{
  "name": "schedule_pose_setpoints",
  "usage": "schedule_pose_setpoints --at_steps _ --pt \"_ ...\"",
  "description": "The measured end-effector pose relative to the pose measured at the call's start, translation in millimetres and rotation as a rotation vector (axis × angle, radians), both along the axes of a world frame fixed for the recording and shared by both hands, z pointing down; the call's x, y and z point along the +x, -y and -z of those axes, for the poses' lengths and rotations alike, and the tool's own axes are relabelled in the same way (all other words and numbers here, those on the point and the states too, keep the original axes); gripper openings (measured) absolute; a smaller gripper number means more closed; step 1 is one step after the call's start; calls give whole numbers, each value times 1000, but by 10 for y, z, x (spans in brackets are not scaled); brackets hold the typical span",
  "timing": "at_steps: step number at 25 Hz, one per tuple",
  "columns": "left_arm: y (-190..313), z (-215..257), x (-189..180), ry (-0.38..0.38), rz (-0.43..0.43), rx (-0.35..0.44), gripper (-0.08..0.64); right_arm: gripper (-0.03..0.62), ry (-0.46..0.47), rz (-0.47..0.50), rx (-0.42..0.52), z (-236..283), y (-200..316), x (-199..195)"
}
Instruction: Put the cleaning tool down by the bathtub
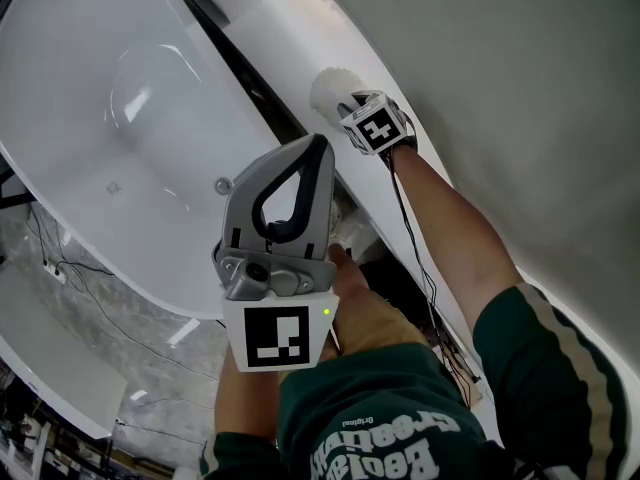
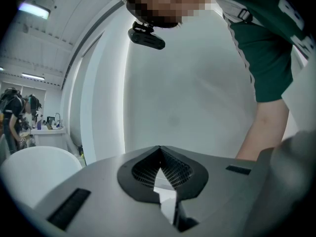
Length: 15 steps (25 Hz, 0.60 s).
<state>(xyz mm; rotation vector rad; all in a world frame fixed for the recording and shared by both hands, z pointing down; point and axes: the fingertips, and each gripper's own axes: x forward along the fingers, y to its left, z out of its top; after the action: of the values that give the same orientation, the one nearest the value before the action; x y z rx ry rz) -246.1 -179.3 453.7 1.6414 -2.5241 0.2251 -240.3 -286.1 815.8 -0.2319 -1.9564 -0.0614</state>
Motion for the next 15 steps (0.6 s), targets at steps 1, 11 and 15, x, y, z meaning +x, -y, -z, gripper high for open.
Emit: schedule_pose_setpoints --at_steps 1,11,15 --pt "-10 -23 3 -5 2 -2 8 94 -11 0 -1 -37 -7 2" --pt "-63 -137 -34 -30 23 -5 8 94 -118 4 -3 -346 -62 54" --pt "-115 -192 -67 -41 40 -17 8 94 -136 -12 -3 -412 -40 43"
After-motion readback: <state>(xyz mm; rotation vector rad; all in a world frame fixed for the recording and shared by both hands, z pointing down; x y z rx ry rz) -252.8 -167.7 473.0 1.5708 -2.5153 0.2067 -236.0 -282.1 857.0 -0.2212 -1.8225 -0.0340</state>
